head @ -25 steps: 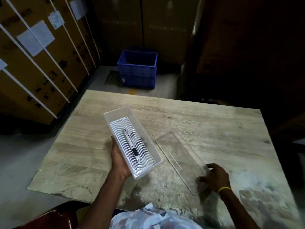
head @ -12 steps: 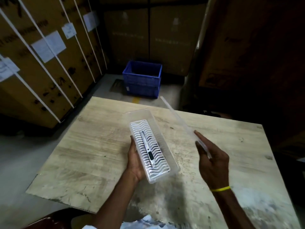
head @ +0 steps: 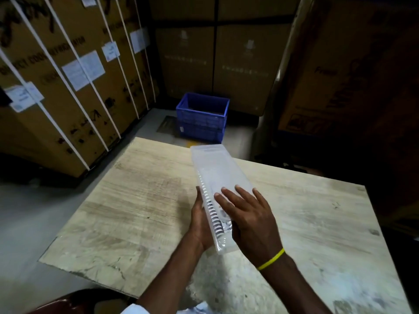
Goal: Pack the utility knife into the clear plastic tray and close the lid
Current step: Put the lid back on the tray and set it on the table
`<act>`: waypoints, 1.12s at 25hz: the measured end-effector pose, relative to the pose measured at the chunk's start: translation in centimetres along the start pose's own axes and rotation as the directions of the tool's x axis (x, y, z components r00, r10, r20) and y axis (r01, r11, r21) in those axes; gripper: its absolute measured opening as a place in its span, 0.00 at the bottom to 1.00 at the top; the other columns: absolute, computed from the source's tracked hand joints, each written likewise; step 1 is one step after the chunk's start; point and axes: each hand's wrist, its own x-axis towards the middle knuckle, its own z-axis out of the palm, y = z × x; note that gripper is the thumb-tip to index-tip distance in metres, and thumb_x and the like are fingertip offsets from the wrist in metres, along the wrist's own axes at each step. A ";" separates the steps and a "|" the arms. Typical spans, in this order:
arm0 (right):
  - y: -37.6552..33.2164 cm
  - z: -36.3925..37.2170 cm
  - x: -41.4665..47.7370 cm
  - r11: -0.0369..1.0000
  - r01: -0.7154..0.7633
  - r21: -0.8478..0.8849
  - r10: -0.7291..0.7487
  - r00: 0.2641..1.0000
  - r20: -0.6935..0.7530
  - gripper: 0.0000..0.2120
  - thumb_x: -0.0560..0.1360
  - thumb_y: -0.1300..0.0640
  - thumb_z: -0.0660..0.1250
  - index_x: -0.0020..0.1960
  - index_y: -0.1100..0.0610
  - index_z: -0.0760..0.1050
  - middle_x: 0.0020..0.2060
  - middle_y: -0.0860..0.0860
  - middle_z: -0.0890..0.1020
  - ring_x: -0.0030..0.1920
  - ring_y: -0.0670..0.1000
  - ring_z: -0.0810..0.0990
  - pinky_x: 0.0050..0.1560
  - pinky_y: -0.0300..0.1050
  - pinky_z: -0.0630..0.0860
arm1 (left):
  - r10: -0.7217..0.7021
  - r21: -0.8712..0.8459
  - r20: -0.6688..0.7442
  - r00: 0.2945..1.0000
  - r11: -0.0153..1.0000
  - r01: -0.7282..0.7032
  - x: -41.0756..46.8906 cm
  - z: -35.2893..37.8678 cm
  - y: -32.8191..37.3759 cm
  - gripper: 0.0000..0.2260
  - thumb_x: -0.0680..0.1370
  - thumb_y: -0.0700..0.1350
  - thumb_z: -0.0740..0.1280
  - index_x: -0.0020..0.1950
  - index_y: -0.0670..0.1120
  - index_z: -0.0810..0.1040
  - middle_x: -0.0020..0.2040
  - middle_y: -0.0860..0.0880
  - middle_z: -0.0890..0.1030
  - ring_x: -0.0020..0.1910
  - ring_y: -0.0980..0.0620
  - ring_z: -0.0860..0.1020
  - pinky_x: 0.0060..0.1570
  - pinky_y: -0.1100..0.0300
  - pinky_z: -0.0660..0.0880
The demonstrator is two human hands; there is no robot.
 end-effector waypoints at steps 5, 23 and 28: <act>-0.9 0.7 -1.8 1.000 0.013 -0.018 -0.012 0.997 0.072 0.27 0.69 0.62 0.57 0.66 0.49 0.78 0.64 0.48 0.81 0.66 0.58 0.78 0.64 0.64 0.74 | 0.013 0.166 -0.039 0.999 0.986 -0.007 0.9 -0.5 0.7 0.38 0.77 0.70 0.50 0.53 0.39 0.86 0.49 0.37 0.86 0.46 0.39 0.85 0.50 0.44 0.82; 0.3 0.1 -4.2 0.995 0.065 0.073 -0.083 0.955 0.283 0.32 0.72 0.29 0.62 0.70 0.45 0.73 0.73 0.45 0.73 0.75 0.54 0.67 0.73 0.58 0.66 | 0.030 0.262 -0.091 0.995 0.965 -0.006 1.3 0.1 1.6 0.36 0.76 0.71 0.54 0.67 0.43 0.75 0.58 0.36 0.83 0.54 0.37 0.83 0.56 0.41 0.78; -0.1 1.5 -3.6 0.992 0.114 0.049 -0.115 0.993 0.012 0.20 0.79 0.46 0.66 0.68 0.52 0.77 0.70 0.51 0.77 0.73 0.57 0.71 0.68 0.62 0.70 | 0.016 0.265 -0.074 0.997 0.964 0.004 1.3 0.3 1.7 0.46 0.67 0.77 0.58 0.71 0.43 0.72 0.64 0.34 0.80 0.57 0.35 0.82 0.57 0.39 0.78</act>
